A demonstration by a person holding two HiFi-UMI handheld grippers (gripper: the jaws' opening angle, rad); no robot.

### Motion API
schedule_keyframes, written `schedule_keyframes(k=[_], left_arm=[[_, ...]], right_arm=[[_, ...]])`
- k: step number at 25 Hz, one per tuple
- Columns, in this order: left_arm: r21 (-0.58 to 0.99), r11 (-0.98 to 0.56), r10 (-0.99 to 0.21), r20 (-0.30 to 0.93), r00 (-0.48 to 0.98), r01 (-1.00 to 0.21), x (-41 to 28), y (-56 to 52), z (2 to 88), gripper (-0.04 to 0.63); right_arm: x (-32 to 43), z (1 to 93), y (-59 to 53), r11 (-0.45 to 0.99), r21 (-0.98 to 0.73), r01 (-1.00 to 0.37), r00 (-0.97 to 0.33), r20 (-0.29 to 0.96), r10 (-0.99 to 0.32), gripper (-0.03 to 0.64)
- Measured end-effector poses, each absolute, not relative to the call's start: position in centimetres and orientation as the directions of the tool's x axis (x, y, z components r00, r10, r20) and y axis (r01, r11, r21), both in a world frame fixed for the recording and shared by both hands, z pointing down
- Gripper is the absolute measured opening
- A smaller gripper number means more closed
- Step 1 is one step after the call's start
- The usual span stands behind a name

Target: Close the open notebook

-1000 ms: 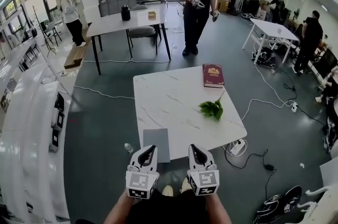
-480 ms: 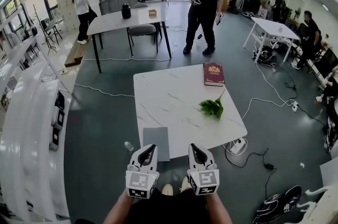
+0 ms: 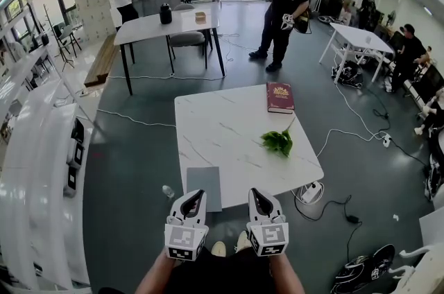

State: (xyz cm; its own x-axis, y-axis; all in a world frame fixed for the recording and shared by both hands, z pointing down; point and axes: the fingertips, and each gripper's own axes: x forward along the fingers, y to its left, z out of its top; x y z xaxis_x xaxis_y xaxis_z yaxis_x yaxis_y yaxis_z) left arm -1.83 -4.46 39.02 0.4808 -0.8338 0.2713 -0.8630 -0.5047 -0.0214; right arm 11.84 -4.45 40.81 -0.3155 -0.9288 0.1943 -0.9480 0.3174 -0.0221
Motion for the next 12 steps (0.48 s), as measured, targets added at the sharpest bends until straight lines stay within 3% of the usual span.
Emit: schedule_keyframes(k=[12], left_arm=[[-0.020,-0.505,-0.833,0.274,0.481,-0.863,-1.80,-4.54,39.04,0.028]], right_arm=[[11.85,40.77,-4.55,0.318,-0.021,-0.948,-0.316,0.196,-0.928,0.017]])
